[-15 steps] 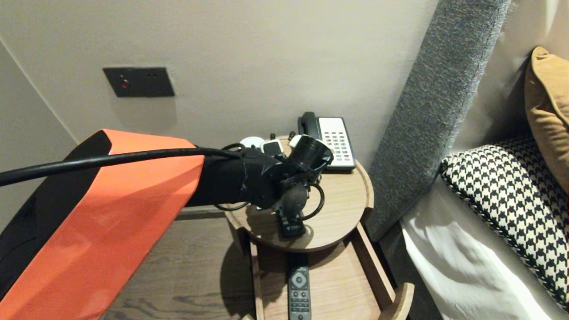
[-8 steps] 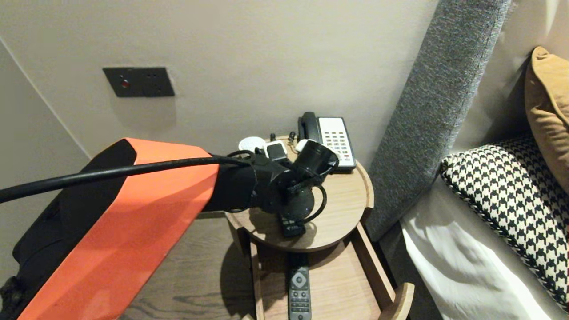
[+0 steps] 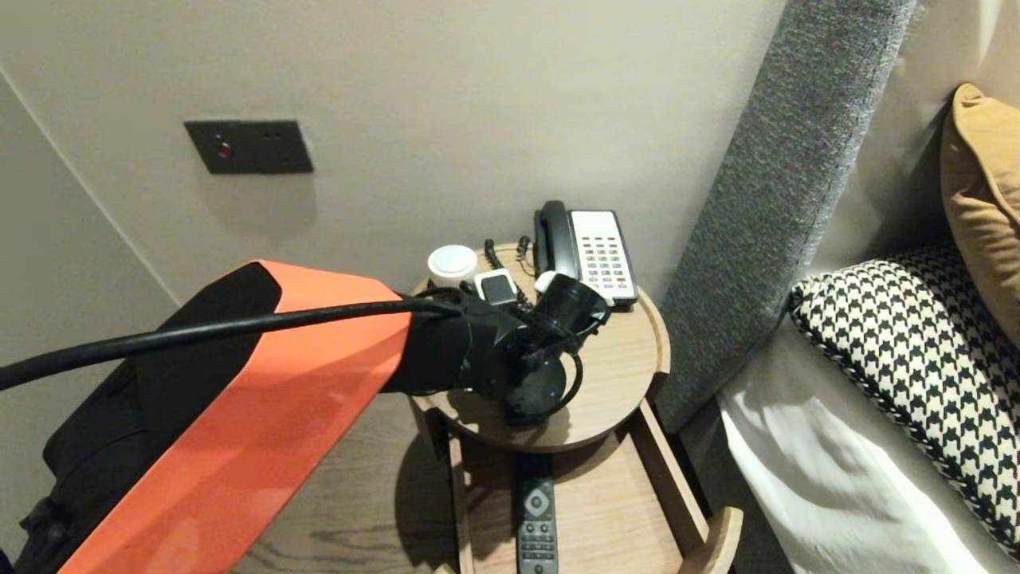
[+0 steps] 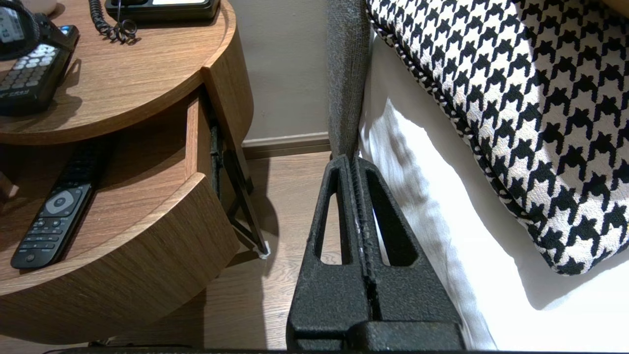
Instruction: Put the remote controls on the table in the drawer one by one
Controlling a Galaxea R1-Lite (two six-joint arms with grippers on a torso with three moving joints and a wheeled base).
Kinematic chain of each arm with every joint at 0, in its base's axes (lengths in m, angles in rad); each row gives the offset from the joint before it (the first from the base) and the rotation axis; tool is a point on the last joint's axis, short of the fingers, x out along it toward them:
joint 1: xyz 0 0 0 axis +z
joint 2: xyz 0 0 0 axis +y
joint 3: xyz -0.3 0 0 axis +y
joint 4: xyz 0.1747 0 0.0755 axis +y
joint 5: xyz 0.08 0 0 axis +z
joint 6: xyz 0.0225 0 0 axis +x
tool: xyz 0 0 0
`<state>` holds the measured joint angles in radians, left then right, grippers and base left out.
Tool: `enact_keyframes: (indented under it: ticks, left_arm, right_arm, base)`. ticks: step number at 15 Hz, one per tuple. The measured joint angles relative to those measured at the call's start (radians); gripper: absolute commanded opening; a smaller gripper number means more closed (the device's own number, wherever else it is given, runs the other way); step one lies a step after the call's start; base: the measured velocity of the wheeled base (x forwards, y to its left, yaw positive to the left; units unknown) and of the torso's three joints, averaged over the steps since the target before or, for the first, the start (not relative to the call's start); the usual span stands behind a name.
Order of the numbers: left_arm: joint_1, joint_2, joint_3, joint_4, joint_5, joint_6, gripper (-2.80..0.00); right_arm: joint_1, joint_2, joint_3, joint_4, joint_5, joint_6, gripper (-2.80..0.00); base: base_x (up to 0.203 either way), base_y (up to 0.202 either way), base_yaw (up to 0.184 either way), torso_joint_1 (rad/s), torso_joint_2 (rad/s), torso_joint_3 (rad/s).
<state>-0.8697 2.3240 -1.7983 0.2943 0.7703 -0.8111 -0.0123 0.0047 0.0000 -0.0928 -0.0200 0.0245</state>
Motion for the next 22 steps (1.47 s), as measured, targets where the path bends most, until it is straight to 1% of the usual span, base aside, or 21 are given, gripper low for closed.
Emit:
enact_keyframes:
  ticks: [5, 14, 15, 16, 22]
  left_arm:
    - [-0.009, 0.01, 0.001, 0.001, -0.001, -0.002, 0.0]
    - [-0.009, 0.02, -0.014, 0.012, -0.038, -0.001, 0.0]
    - [-0.009, 0.02, -0.016, 0.012, -0.039, -0.001, -0.52]
    - [-0.009, 0.021, -0.017, 0.012, -0.04, -0.001, -2.8]
    - [-0.009, 0.024, -0.028, 0.02, -0.041, -0.002, -2.8]
  right_arm:
    - [0.0, 0.0, 0.0, 0.0, 0.0, 0.0, -2.8]
    - [0.0, 0.0, 0.0, 0.0, 0.0, 0.0, -2.8]
    - [0.0, 0.0, 0.0, 0.0, 0.0, 0.0, -2.8]
    - [0.0, 0.0, 0.0, 0.0, 0.0, 0.0, -2.8]
    - [0.0, 0.0, 0.0, 0.0, 0.0, 0.0, -2.8]
  base:
    - [0.0, 0.0, 0.0, 0.0, 0.0, 0.0]
    - [0.0, 0.0, 0.0, 0.0, 0.0, 0.0]
    - [0.0, 0.0, 0.0, 0.0, 0.0, 0.0]
    - [0.0, 0.0, 0.0, 0.0, 0.0, 0.0]
    - [0.0, 0.0, 0.0, 0.0, 0.0, 0.0]
